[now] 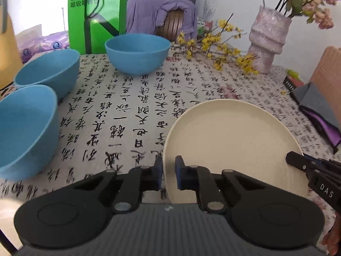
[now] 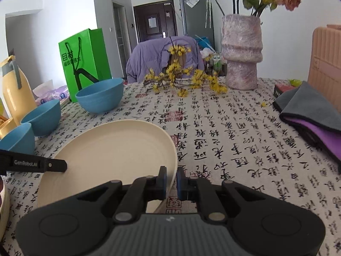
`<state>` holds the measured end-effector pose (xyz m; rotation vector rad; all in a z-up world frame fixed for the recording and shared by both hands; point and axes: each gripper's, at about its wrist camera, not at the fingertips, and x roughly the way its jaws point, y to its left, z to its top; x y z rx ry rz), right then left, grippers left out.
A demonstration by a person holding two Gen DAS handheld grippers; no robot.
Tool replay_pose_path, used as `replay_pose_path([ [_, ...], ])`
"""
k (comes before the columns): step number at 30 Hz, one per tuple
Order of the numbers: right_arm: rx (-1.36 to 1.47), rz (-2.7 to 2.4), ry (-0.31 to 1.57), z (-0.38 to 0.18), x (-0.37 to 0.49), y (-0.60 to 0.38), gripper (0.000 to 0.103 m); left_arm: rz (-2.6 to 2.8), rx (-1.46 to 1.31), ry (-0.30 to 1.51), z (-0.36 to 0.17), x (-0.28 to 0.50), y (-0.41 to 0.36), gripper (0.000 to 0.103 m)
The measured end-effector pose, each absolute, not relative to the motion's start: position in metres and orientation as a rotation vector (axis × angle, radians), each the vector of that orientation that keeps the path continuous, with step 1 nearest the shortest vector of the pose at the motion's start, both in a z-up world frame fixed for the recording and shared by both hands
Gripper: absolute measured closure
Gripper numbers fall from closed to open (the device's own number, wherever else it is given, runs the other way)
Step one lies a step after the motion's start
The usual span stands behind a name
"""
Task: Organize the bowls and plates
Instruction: 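Grasp a cream plate rim with the left gripper while the right gripper grasps another plate, then carry the plate with the left gripper while the right gripper carries its plate to the stack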
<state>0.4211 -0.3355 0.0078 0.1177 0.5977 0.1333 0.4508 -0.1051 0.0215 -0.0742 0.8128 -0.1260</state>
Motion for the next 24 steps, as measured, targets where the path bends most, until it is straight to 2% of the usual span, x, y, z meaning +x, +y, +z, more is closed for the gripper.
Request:
replay_pose_path([
  [8, 0.091, 0.099, 0.551, 0.033, 0.318, -0.351, 0.094, -0.170, -0.131, 0.782, 0.038, 0.356, -0.114, 0.091],
  [15, 0.090, 0.100, 0.588, 0.027, 0.235, -0.358, 0.094, -0.199, -0.163, 0.790, 0.035, 0.266, -0.113, 0.091],
  [24, 0.067, 0.116, 0.571, 0.031, 0.202, -0.340, 0.094, -0.164, -0.187, 0.779, 0.034, 0.228, -0.096, 0.091],
])
